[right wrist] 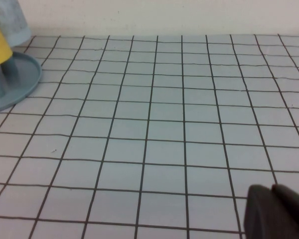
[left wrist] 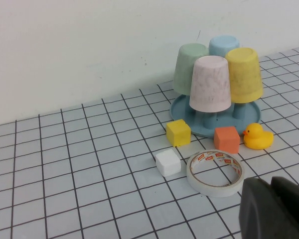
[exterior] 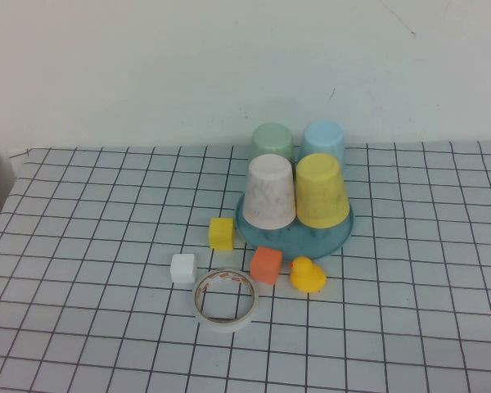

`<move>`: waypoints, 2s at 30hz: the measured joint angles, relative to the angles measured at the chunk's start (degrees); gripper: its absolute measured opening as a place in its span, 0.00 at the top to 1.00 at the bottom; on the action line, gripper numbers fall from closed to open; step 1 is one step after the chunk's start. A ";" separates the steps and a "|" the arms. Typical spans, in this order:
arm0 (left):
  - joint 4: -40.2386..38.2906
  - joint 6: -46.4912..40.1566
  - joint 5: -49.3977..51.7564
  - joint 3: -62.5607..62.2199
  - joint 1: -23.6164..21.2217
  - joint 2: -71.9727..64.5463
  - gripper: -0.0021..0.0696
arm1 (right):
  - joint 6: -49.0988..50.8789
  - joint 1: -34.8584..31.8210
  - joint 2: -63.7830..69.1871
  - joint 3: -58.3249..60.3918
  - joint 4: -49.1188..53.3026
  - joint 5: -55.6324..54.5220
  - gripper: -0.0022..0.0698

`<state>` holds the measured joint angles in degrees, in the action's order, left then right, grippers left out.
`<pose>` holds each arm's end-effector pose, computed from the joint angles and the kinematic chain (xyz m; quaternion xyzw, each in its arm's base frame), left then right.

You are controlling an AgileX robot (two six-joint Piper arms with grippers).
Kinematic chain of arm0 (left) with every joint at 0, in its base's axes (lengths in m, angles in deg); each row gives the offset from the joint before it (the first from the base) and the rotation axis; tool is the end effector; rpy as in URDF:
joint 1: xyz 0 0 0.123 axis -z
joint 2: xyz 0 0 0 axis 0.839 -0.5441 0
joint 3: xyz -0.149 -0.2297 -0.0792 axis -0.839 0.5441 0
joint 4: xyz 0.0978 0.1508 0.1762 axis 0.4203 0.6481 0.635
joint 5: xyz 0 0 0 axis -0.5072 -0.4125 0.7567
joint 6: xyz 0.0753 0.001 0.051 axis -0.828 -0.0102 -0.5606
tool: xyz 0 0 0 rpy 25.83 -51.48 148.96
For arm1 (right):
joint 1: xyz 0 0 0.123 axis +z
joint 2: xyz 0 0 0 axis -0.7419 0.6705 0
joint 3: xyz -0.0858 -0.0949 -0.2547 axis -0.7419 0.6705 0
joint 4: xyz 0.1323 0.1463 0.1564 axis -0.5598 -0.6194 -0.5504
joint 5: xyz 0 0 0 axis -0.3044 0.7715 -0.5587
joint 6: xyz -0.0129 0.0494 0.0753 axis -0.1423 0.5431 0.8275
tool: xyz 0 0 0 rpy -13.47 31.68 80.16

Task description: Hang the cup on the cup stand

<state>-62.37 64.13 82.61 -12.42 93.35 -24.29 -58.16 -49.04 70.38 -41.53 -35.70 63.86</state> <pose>0.0240 0.0015 0.2844 0.1553 0.7450 -0.1640 0.6276 0.0532 -0.0044 0.1768 0.0158 0.7911 -0.0230 0.6110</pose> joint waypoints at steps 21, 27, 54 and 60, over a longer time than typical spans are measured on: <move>-13.15 -19.56 -16.56 11.87 -14.33 1.05 0.97 | 0.00 0.00 0.00 -0.02 0.13 0.22 0.97; -18.80 -23.80 -27.61 19.56 -26.66 1.18 0.97 | 0.00 0.00 0.00 -0.02 0.13 0.22 0.97; -17.13 -20.67 -21.54 24.06 -32.01 1.18 0.97 | 0.00 0.00 0.00 -0.02 0.13 0.22 0.97; -17.13 -16.55 -20.58 23.96 -35.47 1.18 0.97 | 0.00 0.00 0.00 -0.02 0.13 0.22 0.97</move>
<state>-79.50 47.58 62.02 11.54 57.88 -23.11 -58.16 -49.04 70.38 -41.55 -35.57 64.08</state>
